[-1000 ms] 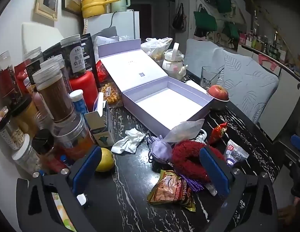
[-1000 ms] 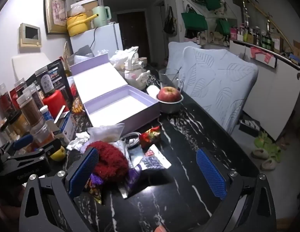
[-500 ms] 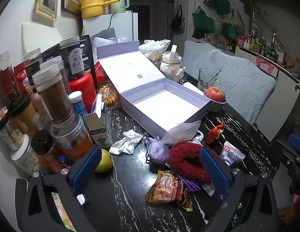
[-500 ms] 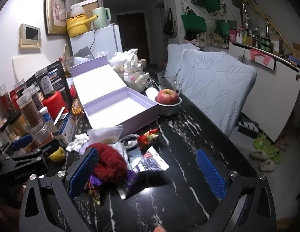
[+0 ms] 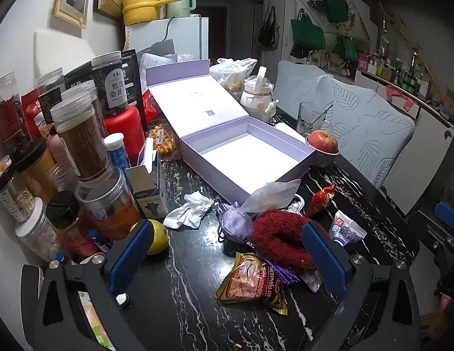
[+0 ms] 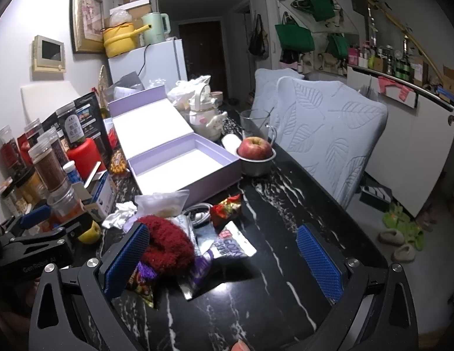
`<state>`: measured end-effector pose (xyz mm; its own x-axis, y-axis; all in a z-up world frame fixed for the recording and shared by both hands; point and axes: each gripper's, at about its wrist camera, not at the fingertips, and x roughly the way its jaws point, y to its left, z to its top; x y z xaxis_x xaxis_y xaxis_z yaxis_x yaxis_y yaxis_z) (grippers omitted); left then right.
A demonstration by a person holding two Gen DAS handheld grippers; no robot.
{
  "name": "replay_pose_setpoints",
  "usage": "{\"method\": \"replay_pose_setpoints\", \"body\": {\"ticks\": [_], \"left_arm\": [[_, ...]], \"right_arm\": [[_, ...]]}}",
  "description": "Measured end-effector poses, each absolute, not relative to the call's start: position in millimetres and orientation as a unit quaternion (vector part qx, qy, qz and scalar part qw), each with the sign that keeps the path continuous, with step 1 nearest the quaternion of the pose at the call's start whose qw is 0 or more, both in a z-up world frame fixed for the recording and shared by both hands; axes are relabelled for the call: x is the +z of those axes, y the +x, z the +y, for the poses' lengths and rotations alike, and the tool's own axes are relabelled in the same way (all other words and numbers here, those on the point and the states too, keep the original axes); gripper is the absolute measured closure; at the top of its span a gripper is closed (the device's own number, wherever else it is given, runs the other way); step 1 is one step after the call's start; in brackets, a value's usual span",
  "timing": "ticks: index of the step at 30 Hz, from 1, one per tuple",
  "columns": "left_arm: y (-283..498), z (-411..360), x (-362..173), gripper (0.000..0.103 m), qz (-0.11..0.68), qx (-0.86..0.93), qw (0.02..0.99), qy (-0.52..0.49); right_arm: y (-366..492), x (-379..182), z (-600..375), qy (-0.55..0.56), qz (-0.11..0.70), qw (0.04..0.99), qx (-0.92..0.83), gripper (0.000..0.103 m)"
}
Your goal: Organize soft objects
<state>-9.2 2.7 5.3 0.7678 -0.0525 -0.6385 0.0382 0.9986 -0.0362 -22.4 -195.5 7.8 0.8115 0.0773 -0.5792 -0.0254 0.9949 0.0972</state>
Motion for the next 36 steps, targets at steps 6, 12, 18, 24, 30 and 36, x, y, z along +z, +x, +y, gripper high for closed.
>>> {"method": "replay_pose_setpoints", "body": {"ticks": [6, 12, 18, 24, 30, 36], "left_arm": [[-13, 3, 6, 0.000, 0.337, -0.030, 0.941, -0.015], [-16, 1, 10, 0.000, 0.335, -0.034, 0.941, -0.014], [-21, 1, 14, 0.000, 0.330, -0.034, 0.943, -0.015], [-21, 1, 13, 0.000, 0.333, -0.034, 0.942, -0.016], [-22, 1, 13, 0.000, 0.332, -0.029, 0.943, -0.013], [-25, -1, 14, 0.000, 0.331, -0.028, 0.943, -0.013]], "right_arm": [[-27, 9, -195, 0.040, 0.300, 0.953, 0.027, 0.000], [-32, 10, -195, 0.035, 0.298, 0.954, 0.027, 0.000], [-34, 11, -194, 0.036, 0.296, 0.954, 0.027, 0.000], [-37, 12, -194, 0.035, 0.295, 0.954, 0.028, 0.000], [-39, 14, -196, 0.037, 0.293, 0.955, 0.027, 0.000], [-42, 14, -198, 0.039, 0.288, 0.956, 0.030, 0.000]]}}
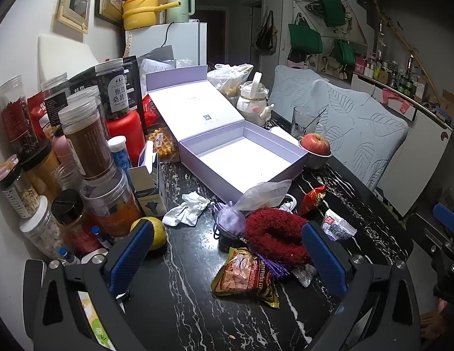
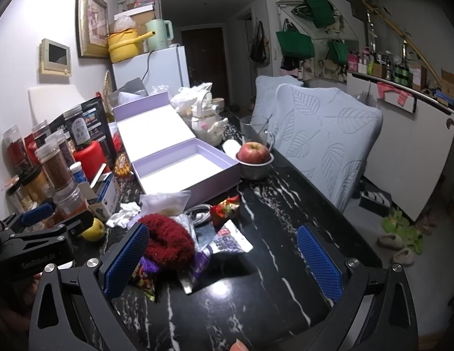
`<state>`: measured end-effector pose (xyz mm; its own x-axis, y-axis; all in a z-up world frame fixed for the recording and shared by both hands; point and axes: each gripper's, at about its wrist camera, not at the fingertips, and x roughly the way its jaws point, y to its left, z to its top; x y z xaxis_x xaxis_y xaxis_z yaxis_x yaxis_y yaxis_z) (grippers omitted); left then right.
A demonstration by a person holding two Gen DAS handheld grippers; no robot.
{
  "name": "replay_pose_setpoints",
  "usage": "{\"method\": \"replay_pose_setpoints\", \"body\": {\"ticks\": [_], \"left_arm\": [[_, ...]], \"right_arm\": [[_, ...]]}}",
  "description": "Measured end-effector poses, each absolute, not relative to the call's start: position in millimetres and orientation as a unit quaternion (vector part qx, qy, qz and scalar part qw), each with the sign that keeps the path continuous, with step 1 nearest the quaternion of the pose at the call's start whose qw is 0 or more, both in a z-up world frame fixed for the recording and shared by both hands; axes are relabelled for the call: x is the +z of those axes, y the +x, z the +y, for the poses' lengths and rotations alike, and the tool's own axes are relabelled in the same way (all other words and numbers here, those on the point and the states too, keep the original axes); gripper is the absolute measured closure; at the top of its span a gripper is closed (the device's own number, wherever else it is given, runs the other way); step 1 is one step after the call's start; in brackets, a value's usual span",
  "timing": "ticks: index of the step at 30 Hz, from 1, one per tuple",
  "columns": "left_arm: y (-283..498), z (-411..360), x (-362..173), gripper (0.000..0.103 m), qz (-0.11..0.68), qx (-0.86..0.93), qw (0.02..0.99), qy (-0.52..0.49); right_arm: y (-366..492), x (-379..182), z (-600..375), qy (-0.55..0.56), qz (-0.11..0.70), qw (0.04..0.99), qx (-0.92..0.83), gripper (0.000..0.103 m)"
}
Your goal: Organize soft objects
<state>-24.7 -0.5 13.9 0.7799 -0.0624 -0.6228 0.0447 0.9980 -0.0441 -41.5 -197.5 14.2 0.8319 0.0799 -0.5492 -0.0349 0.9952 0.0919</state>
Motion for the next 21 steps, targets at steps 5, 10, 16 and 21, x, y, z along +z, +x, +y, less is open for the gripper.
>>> {"method": "replay_pose_setpoints", "body": {"ticks": [5, 10, 16, 21], "left_arm": [[-29, -3, 16, 0.000, 0.328, -0.028, 0.944, -0.012], [-32, -4, 17, 0.000, 0.326, -0.030, 0.945, -0.014], [-40, -7, 20, 0.000, 0.325, -0.037, 0.945, -0.019], [-48, -9, 21, 0.000, 0.322, -0.040, 0.946, -0.017]], "right_arm": [[-44, 15, -199, 0.039, 0.285, 0.957, 0.030, 0.000], [-48, 17, -200, 0.041, 0.283, 0.958, 0.031, 0.000], [-56, 17, -204, 0.044, 0.283, 0.957, 0.032, 0.000], [-64, 19, -204, 0.045, 0.278, 0.959, 0.032, 0.000]]}}
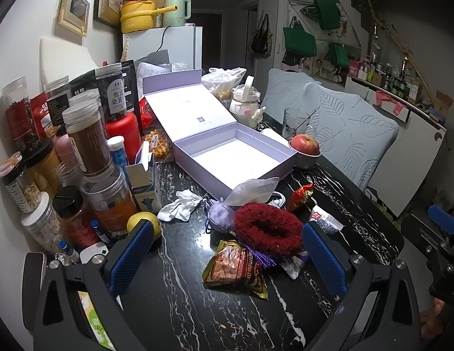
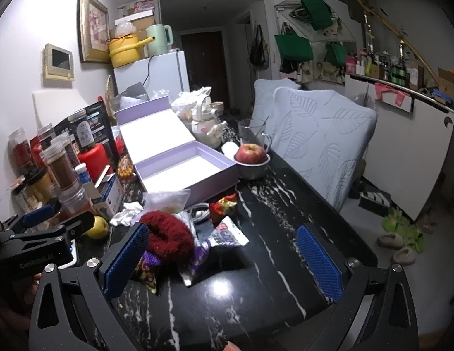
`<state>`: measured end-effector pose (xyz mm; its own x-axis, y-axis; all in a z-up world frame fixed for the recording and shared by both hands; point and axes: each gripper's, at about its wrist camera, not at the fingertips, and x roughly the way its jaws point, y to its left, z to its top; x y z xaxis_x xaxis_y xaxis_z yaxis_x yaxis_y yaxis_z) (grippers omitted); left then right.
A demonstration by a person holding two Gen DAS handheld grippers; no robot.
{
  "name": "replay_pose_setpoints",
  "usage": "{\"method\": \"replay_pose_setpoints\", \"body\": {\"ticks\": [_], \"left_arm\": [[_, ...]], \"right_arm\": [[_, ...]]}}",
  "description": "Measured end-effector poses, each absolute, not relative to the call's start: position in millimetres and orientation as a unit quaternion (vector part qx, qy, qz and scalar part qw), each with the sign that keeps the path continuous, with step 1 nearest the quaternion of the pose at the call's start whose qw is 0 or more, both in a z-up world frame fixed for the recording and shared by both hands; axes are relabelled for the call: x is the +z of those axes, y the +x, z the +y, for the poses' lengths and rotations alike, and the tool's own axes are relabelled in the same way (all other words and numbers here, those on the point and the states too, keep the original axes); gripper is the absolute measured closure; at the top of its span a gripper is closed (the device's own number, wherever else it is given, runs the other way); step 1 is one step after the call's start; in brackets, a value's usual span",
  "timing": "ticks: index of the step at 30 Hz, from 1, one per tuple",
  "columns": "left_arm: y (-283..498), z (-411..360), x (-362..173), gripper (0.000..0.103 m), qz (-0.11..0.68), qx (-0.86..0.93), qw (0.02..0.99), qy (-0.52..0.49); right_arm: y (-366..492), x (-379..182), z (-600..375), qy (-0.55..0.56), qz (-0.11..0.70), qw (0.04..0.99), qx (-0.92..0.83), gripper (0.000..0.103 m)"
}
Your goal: Organize soft objects
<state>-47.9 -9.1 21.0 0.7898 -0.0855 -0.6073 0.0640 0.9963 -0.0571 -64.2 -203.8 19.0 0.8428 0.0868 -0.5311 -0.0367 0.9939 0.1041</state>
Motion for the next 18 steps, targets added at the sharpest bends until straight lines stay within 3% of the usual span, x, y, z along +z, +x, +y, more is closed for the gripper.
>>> {"method": "replay_pose_setpoints", "body": {"ticks": [18], "left_arm": [[-76, -16, -28, 0.000, 0.353, -0.070, 0.932, -0.029]], "right_arm": [[-87, -25, -213, 0.069, 0.310, 0.946, 0.063, 0.000]]}}
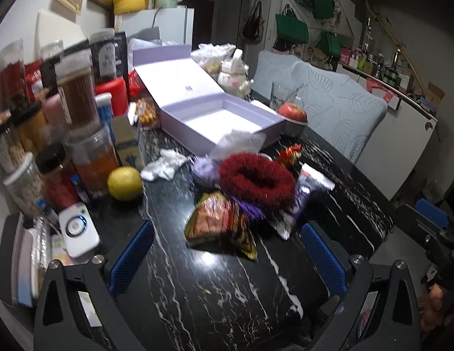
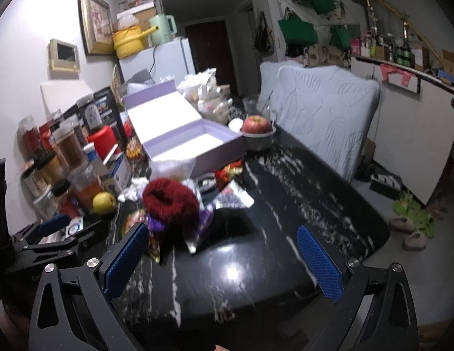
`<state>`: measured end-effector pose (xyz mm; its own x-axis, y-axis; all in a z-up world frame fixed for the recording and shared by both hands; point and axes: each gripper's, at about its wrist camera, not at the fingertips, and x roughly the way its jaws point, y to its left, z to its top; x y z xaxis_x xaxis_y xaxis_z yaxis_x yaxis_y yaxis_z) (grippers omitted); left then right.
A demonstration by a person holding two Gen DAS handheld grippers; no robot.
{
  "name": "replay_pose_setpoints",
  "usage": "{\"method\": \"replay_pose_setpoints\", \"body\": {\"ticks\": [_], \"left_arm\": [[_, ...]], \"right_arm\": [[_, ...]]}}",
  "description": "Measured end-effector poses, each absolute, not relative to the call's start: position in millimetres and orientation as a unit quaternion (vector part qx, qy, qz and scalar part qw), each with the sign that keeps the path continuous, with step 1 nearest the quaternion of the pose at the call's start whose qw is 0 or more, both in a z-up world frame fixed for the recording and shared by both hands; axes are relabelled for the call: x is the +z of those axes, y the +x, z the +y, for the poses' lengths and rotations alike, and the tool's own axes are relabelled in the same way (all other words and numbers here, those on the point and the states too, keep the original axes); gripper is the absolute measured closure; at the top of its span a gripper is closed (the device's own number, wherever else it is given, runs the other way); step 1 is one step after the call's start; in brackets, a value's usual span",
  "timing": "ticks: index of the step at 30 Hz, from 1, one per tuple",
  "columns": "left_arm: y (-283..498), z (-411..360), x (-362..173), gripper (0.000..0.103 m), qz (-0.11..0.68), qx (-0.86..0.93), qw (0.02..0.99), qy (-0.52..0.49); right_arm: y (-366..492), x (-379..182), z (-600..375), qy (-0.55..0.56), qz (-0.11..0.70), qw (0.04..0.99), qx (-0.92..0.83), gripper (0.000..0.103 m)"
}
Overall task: Organize soft objects
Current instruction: 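Grasp the shrimp snack bag with the left gripper while the right grasps the GOZKI packet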
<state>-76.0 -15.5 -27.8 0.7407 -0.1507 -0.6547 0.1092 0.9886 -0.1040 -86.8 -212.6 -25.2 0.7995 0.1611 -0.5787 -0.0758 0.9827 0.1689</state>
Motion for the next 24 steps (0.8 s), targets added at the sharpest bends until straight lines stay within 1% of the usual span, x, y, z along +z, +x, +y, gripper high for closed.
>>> {"method": "replay_pose_setpoints", "body": {"ticks": [10, 19, 24], "left_arm": [[-70, -19, -64, 0.000, 0.379, -0.083, 0.921, -0.037], [-36, -17, -91, 0.000, 0.408, -0.074, 0.909, -0.038], [-14, -20, -104, 0.000, 0.422, -0.067, 0.904, -0.023]], "right_arm": [[-81, -63, -222, 0.082, 0.346, 0.931, 0.081, 0.000], [-59, -84, -222, 0.077, 0.370, 0.921, 0.094, 0.000], [-42, -91, -222, 0.077, 0.381, 0.916, 0.101, 0.000]]}}
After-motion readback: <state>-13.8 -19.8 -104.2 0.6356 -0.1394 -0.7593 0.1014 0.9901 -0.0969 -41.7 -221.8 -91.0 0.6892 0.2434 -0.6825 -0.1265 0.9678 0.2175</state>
